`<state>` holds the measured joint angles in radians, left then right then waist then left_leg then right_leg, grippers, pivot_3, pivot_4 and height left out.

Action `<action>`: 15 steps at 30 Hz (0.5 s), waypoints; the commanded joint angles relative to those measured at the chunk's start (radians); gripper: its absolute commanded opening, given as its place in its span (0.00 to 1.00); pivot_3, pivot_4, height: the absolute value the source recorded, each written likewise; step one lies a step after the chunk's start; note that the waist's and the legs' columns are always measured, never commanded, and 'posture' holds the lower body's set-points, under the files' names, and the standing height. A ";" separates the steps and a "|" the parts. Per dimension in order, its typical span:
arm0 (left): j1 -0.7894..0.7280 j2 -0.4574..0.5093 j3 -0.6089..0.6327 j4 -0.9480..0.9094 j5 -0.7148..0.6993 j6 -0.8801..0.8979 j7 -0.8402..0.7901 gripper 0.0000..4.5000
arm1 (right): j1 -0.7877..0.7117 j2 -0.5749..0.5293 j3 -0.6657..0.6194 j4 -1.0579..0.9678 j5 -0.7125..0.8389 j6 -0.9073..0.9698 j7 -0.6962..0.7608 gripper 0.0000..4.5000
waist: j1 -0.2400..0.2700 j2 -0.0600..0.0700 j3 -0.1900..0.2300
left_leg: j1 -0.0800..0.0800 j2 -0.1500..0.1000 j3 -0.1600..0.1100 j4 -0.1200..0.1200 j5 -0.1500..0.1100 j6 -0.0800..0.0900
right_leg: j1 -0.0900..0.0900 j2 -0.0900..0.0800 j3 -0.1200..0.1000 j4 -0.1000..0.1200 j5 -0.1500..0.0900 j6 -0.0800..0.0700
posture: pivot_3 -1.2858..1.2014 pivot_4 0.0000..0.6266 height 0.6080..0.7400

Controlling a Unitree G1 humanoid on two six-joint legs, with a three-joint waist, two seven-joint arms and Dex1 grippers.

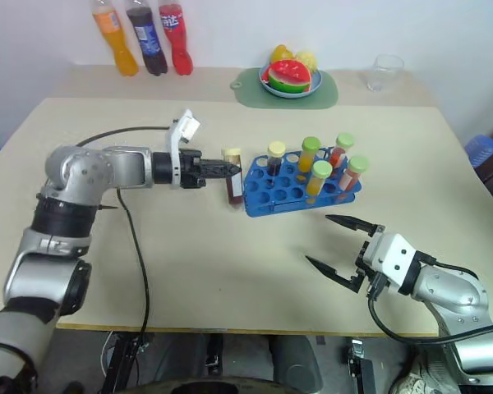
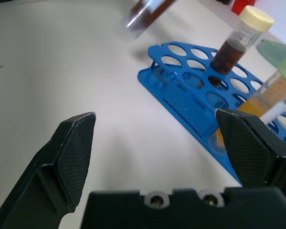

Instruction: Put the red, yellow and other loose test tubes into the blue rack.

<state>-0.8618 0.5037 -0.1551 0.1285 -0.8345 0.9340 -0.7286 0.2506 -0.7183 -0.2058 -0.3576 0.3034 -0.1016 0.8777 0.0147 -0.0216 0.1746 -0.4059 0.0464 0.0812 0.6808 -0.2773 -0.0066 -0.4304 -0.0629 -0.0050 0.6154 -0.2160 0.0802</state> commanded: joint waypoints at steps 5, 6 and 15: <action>0.041 -0.165 -0.007 0.077 0.243 -0.578 -0.269 0.15 | 0.064 0.075 -0.040 -0.029 -0.041 -0.016 -0.114 0.99 | 0.000 0.000 0.000 | -0.003 -0.002 0.000 0.003 -0.004 0.007 | 0.001 -0.002 0.001 -0.003 0.000 0.000 | 0.52 0.24 1.00; 0.032 -0.180 -0.008 0.101 0.255 -0.603 -0.297 0.15 | 0.073 0.085 -0.041 -0.037 -0.045 -0.015 -0.128 0.99 | -0.001 0.000 0.000 | -0.003 -0.003 0.001 0.003 -0.004 0.008 | 0.001 -0.002 0.001 -0.004 0.000 0.000 | 0.52 0.24 1.00; -0.018 -0.329 -0.046 0.365 0.467 -0.993 -0.411 0.15 | 0.132 0.140 -0.036 -0.102 -0.091 -0.011 -0.219 0.99 | -0.002 0.000 0.000 | -0.002 -0.002 0.000 0.003 -0.004 0.008 | 0.001 0.000 0.001 -0.003 0.000 0.001 | 0.52 0.24 1.00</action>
<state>-0.8520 0.1900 -0.2021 0.4739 -0.4014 0.0122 -1.1296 0.3766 -0.5847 -0.2184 -0.4114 0.2159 -0.1026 0.6767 0.0131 -0.0217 0.1744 -0.4081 0.0445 0.0808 0.6841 -0.2818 0.0019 -0.4294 -0.0628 -0.0038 0.6125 -0.2162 0.0812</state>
